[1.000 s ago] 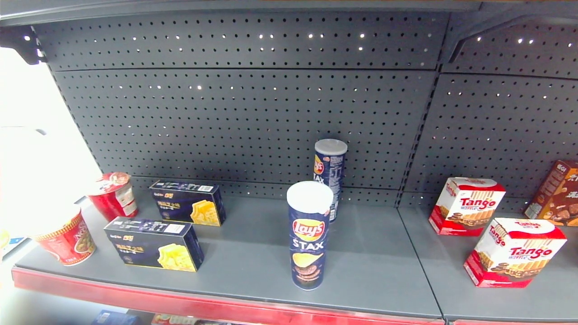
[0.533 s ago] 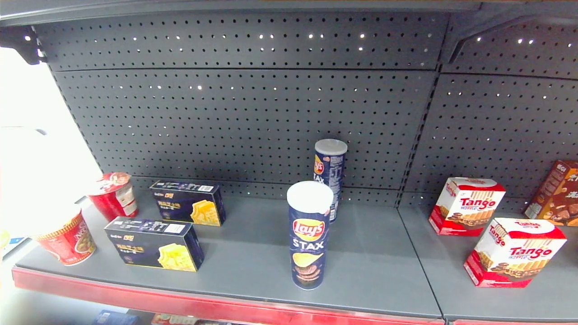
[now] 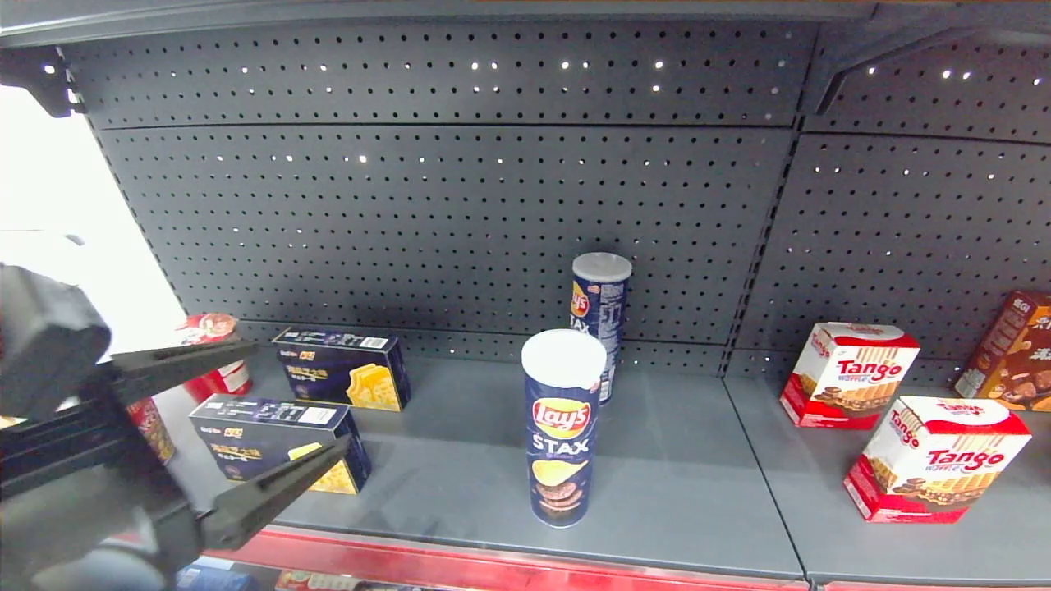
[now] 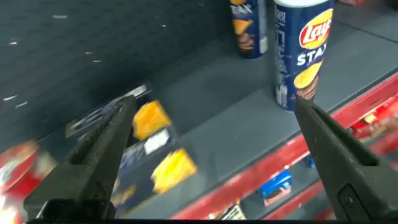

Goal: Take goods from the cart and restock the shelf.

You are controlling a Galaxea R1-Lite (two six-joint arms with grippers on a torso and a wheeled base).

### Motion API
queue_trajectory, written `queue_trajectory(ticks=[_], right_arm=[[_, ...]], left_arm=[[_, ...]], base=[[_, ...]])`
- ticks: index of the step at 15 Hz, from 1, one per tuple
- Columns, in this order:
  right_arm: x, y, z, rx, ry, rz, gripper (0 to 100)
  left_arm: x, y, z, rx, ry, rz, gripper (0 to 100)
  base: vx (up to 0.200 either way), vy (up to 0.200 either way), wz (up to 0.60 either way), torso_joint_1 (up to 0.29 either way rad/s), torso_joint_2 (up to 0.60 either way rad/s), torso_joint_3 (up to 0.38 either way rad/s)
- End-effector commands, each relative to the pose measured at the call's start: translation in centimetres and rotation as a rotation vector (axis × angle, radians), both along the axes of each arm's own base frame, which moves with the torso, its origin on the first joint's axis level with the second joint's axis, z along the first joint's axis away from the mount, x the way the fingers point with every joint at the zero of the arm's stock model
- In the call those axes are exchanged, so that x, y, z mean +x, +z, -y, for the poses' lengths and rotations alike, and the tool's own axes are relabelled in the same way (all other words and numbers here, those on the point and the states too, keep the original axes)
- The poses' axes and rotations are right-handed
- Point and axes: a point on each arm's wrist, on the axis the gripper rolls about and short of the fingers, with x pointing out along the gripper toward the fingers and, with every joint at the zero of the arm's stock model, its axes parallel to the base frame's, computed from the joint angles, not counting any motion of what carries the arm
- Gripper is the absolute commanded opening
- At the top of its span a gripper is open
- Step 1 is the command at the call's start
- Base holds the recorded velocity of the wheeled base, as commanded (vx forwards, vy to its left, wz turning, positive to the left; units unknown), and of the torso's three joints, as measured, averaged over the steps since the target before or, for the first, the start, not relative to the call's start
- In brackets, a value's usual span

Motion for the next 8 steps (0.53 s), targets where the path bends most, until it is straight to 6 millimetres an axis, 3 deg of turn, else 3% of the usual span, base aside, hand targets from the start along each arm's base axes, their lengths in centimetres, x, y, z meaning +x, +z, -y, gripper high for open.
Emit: queue_trajectory(ticks=[1, 5, 8], right_arm=[[0.0, 0.0, 0.0, 0.000, 0.000, -0.002, 100], [0.0, 0.0, 0.0, 0.000, 0.000, -0.002, 100], [0.0, 0.0, 0.0, 0.000, 0.000, -0.002, 100]], left_arm=[[7.7, -2.4, 4.5, 0.043, -0.026, -0.160, 100], [11.4, -5.0, 6.2, 0.089, -0.015, -0.248, 100], [12.8, -7.7, 6.8, 0.132, -0.001, -0.329, 100]], base=[[0.000, 0.000, 0.00, 0.000, 0.00, 0.000], [0.000, 0.000, 0.00, 0.000, 0.00, 0.000], [0.000, 0.000, 0.00, 0.000, 0.00, 0.000]])
